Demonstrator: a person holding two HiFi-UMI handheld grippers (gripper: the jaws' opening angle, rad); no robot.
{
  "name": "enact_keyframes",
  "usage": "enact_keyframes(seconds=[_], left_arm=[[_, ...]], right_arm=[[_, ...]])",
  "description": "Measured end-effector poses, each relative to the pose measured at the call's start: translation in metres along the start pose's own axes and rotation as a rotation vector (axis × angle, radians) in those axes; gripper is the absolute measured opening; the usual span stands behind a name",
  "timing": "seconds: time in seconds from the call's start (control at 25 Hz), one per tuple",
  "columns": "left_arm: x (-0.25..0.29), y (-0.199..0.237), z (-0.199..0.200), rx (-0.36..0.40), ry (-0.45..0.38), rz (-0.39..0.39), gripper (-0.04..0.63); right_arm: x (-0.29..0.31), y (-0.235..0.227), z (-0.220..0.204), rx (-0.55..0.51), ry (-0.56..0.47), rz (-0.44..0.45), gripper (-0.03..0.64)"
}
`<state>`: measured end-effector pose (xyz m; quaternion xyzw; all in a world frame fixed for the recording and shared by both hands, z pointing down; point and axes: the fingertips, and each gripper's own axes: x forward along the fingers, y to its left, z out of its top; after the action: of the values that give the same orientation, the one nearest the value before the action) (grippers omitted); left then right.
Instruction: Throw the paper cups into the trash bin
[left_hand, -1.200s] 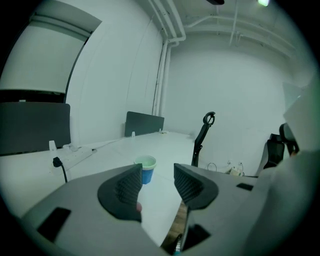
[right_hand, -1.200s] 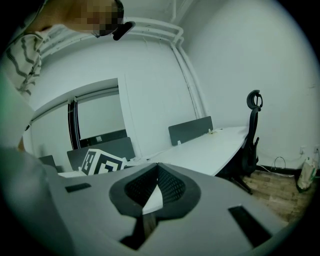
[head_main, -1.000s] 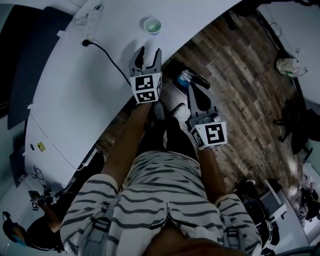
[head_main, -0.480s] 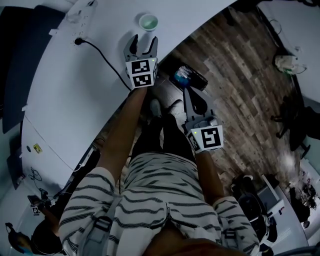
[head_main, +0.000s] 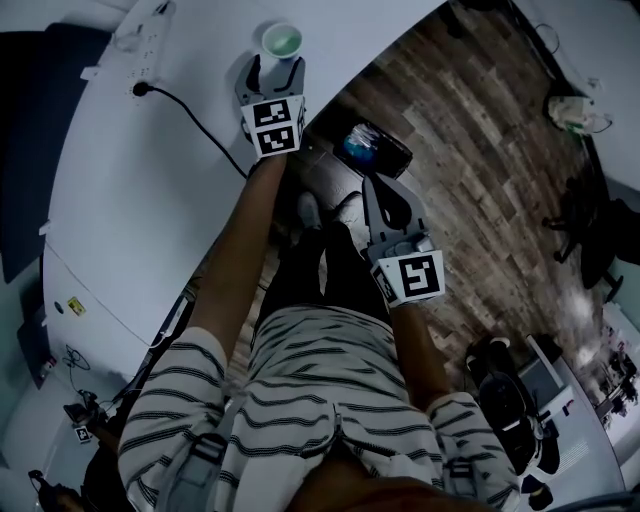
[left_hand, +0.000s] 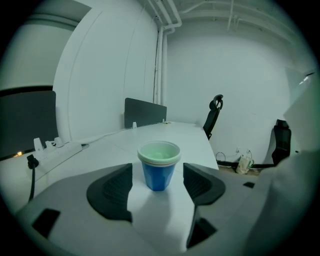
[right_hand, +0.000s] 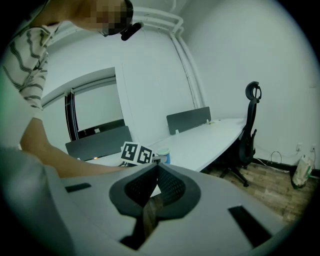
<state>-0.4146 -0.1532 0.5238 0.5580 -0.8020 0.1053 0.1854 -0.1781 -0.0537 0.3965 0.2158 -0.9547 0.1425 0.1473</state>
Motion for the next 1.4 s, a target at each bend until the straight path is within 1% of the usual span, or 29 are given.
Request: enact_keyframes(seconds=[0.32, 0.48, 0.6, 0.76, 0.8, 0.84, 0.92, 1.2, 1.4], left_arm=[[0.023, 0.000, -0.001, 0.016, 0.016, -0.003, 0.337], [0.030, 0.000, -0.003, 0.016, 0.029, -0.001, 0.339], [0.036, 0.000, -0.004, 0.028, 0.036, -0.003, 0.339], [0.040, 0.003, -0.005, 0.020, 0.040, -0.001, 0.336], [0.041, 0.003, -0.005, 0.021, 0.042, -0.002, 0.326], [0.041, 0.003, -0.004, 0.023, 0.043, -0.003, 0.301], [0.040, 0.004, -0.003, 0.017, 0.045, -0.003, 0.295], [0.033, 0.001, 0.007, 0.005, 0.029, 0.003, 0.287], [0.025, -0.002, 0.018, -0.020, 0.006, 0.006, 0.284]], right_arm=[[0.003, -0.005, -0.005, 0.010, 0.015, -0.008, 0.017], [0.005, -0.006, -0.008, 0.008, 0.018, -0.007, 0.017], [0.006, -0.005, -0.009, 0.026, 0.017, -0.004, 0.017], [0.005, -0.004, -0.010, 0.027, 0.019, -0.001, 0.017], [0.005, -0.005, -0.010, 0.025, 0.019, -0.002, 0.017], [0.005, -0.006, -0.010, 0.024, 0.019, -0.005, 0.017], [0.004, -0.008, -0.010, 0.025, 0.017, -0.010, 0.017], [0.001, -0.015, -0.006, 0.017, 0.010, -0.025, 0.017], [-0.006, -0.018, -0.002, 0.014, -0.004, -0.038, 0.017]])
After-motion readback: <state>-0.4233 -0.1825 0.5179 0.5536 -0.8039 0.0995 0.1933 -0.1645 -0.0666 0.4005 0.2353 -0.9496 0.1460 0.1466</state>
